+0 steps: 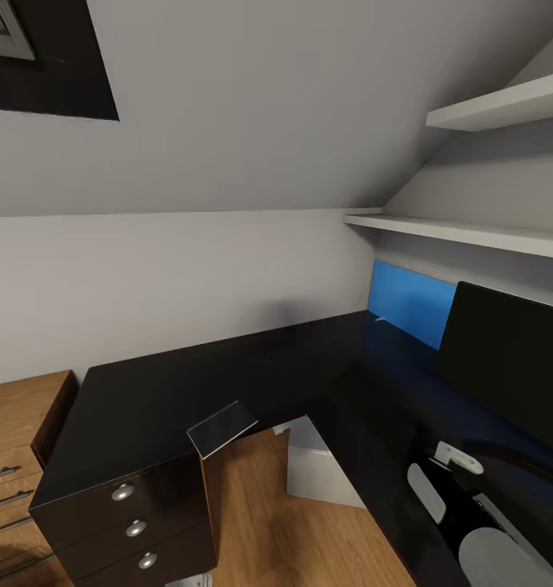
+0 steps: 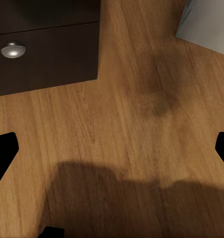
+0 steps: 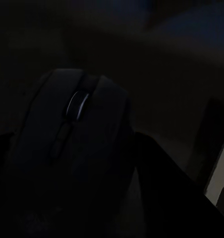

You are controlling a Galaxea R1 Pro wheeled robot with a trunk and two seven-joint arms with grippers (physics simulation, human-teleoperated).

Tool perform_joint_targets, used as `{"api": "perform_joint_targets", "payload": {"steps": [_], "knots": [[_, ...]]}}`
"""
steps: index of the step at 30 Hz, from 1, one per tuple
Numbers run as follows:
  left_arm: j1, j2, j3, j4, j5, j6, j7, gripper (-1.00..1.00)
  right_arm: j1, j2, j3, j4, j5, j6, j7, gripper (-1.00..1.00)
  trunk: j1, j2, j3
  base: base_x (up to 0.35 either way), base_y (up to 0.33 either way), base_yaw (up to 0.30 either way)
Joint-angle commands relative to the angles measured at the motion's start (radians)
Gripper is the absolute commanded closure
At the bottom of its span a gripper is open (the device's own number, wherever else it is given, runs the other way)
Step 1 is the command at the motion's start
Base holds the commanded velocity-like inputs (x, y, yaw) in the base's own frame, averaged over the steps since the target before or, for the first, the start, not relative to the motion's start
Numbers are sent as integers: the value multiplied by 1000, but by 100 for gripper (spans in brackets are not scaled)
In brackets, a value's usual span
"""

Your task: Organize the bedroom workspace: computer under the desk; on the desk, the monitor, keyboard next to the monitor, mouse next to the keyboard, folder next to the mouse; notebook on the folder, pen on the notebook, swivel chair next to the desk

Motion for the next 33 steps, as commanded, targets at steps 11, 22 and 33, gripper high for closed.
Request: {"api": "perform_joint_targets", "payload": {"steps": [11, 22, 33], "knots": [[0, 2, -3, -3, 10, 4, 8, -100, -46, -5, -3, 95, -18, -41, 6, 100, 0, -1, -1, 0, 0, 0], [0, 1, -3, -1, 10, 4, 8, -100, -46, -31, -38, 95, -22, -34, -30, 100, 0, -1, -1, 0, 0, 0], [0, 0, -3, 5, 10, 4, 8, -100, -46, -31, -42, 95, -21, -34, -44, 100, 0, -1, -1, 0, 0, 0]]}}
